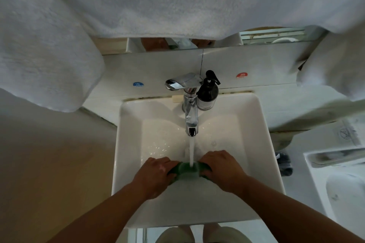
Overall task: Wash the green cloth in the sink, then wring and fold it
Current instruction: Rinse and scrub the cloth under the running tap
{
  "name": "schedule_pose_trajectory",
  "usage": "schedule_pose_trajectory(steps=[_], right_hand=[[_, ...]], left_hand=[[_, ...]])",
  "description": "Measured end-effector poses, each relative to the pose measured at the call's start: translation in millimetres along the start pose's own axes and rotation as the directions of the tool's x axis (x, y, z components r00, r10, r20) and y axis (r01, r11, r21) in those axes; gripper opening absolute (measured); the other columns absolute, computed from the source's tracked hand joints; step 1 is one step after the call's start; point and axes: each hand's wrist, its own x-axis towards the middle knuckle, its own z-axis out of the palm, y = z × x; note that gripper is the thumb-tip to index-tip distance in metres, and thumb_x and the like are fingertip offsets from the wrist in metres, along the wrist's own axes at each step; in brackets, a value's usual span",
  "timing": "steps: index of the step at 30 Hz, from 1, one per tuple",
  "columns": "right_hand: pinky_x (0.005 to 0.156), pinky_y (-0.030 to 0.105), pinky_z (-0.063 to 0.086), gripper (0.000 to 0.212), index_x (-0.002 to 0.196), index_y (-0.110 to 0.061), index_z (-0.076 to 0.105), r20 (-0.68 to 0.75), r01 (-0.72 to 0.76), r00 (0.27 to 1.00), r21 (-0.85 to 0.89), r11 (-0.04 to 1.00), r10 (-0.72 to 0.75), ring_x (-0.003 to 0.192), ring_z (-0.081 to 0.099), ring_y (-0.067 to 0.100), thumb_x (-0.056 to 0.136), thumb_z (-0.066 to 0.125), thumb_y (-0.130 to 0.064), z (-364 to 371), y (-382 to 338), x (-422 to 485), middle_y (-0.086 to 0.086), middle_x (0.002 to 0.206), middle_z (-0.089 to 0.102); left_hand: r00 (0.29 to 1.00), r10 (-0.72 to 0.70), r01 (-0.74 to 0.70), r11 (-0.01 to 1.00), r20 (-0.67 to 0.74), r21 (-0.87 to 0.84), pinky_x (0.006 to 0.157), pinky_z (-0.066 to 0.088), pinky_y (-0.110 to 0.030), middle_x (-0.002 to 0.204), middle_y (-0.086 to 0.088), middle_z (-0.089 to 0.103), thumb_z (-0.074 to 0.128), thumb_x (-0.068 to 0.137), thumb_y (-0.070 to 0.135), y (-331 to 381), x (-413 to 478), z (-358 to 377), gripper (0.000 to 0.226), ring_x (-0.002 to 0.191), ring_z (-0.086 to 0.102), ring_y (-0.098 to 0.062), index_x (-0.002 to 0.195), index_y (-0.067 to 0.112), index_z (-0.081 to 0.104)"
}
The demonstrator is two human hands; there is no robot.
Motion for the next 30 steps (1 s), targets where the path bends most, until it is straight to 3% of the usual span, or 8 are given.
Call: schedule_pose_trajectory(steps=[3, 5, 9, 16, 24, 27, 30], right_hand=[[0.083, 0.028, 0.048, 0.019, 0.097, -0.028, 0.065, 0.067, -0.038, 0.997, 0.005, 0.999, 0.037, 0.08, 0.058, 0.009, 0.095, 0.054, -0.043, 11, -1, -3, -0.009, 0.091, 0.064], [0.087, 0.032, 0.049, 0.017, 0.104, -0.028, 0.064, 0.093, -0.062, 0.993, -0.036, 0.997, 0.065, 0.084, 0.059, 0.013, 0.096, 0.052, -0.038, 20, -1, -1, -0.006, 0.096, 0.065], [0.097, 0.041, 0.04, 0.059, 0.144, -0.029, 0.039, 0.181, -0.127, 0.972, -0.126, 0.984, 0.149, 0.112, 0.054, 0.025, 0.088, 0.057, -0.037, 35, -5, 13, 0.003, 0.124, 0.054], [0.104, 0.052, 0.033, 0.067, 0.14, -0.024, 0.041, 0.291, -0.133, 0.934, -0.26, 0.956, 0.209, 0.119, 0.047, 0.032, 0.083, 0.057, -0.056, 33, -11, 37, 0.012, 0.131, 0.048], [0.105, 0.052, 0.032, 0.077, 0.146, -0.036, 0.029, 0.287, -0.149, 0.934, -0.233, 0.961, 0.214, 0.119, 0.046, 0.032, 0.08, 0.056, -0.065, 39, 1, 31, 0.012, 0.129, 0.046], [0.105, 0.053, 0.032, 0.082, 0.145, -0.039, 0.03, 0.282, -0.106, 0.942, -0.267, 0.958, 0.183, 0.118, 0.045, 0.032, 0.074, 0.059, -0.07, 35, 3, 34, 0.011, 0.13, 0.044], [0.102, 0.05, 0.033, 0.093, 0.147, -0.042, 0.026, 0.248, -0.034, 0.964, -0.255, 0.966, 0.1, 0.117, 0.043, 0.029, 0.069, 0.057, -0.08, 32, 13, 25, 0.008, 0.13, 0.043]], left_hand=[[0.994, -0.036, 0.034, 0.999, 0.099, 0.022, 0.087, 0.049, -0.031, 0.104, 0.007, 0.065, 0.032, 0.095, 0.048, 7, -1, 3, 0.039, 0.087, 0.059, -0.013, 0.114, 0.031, 0.062], [0.987, -0.081, 0.072, 0.995, 0.141, 0.069, 0.091, 0.042, -0.03, 0.113, 0.005, 0.063, 0.039, 0.099, 0.039, 13, 2, 8, 0.03, 0.1, 0.056, -0.016, 0.117, 0.029, 0.06], [0.98, -0.179, 0.168, 0.979, 0.092, 0.115, 0.096, 0.041, -0.037, 0.126, 0.001, 0.061, 0.046, 0.098, 0.032, 15, 8, 21, 0.037, 0.113, 0.055, -0.024, 0.133, 0.027, 0.057], [0.966, -0.227, 0.208, 0.967, 0.125, 0.149, 0.103, 0.039, -0.038, 0.14, -0.002, 0.05, 0.053, 0.093, 0.036, 16, 6, 30, 0.06, 0.122, 0.049, -0.024, 0.15, 0.03, 0.036], [0.982, -0.179, 0.169, 0.975, 0.062, 0.145, 0.095, 0.049, -0.048, 0.132, -0.009, 0.059, 0.06, 0.077, 0.054, 9, 0, 39, 0.067, 0.115, 0.06, -0.033, 0.14, 0.029, 0.051], [0.979, -0.192, 0.176, 0.968, 0.072, 0.179, 0.112, 0.034, -0.056, 0.153, -0.01, 0.042, 0.042, 0.079, 0.075, 2, -6, 37, 0.08, 0.14, 0.04, -0.036, 0.149, 0.037, 0.035], [0.987, -0.152, 0.137, 0.969, 0.059, 0.204, 0.118, 0.018, -0.062, 0.165, -0.009, 0.02, 0.035, 0.079, 0.086, -4, -8, 35, 0.09, 0.151, 0.017, -0.037, 0.156, 0.042, 0.016]])
